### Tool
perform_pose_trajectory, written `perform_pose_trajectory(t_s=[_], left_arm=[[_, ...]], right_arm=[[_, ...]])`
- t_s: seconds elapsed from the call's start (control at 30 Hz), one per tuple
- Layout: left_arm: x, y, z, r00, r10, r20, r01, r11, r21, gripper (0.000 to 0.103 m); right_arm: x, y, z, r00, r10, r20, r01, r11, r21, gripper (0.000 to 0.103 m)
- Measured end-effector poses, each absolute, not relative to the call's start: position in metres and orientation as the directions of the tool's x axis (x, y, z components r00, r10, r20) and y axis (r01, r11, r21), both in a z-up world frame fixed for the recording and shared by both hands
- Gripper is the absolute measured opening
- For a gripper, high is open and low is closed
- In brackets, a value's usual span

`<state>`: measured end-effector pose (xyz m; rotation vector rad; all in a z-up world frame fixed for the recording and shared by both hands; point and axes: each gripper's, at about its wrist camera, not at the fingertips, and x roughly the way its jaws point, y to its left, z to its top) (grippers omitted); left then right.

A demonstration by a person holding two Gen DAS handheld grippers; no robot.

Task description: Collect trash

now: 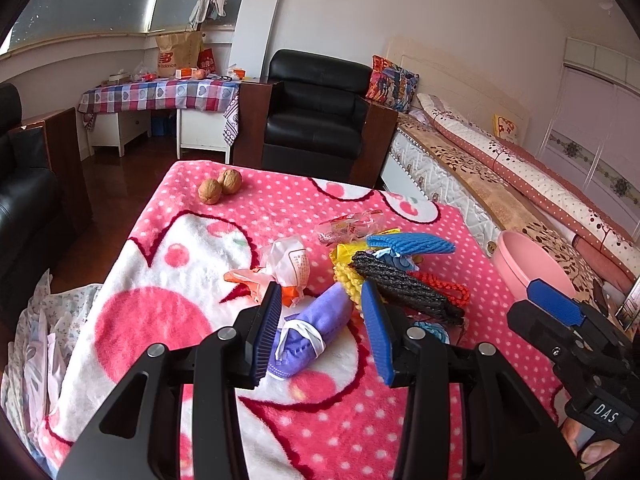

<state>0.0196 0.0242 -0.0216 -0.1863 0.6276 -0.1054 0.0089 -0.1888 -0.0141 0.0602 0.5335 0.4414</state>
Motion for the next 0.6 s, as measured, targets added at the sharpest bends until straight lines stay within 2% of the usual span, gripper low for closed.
perform_pose_trajectory(t_s=[0.13, 0.47, 0.53, 0.6], left_arm=[[0.018, 0.031, -0.022, 0.811, -0.166, -0.560, 0.048, 0.974, -0.220, 0.042], [0.015, 0.045, -0.024, 0.813, -0.180, -0.554, 0.050, 0.969, -0.242, 0.042], [0.015, 0.045, -0.024, 0.810, -0.190, -0.554, 0.060, 0.968, -0.244, 0.041], [0.015, 0.043, -0.025, 0.807, -0.204, -0.555, 0.078, 0.967, -0.243, 0.037]], right_arm=[[0.012, -0.173, -0.015, 0.748, 0.451, -0.487, -0.439, 0.886, 0.146, 0.065], [0.039, -0.132, -0.027, 0.695, 0.455, -0.558, -0.498, 0.863, 0.083, 0.053], [0.045, -0.129, -0.031, 0.691, 0.440, -0.574, -0.491, 0.868, 0.074, 0.048], [0.051, -0.128, -0.035, 0.678, 0.437, -0.591, -0.488, 0.869, 0.082, 0.033]])
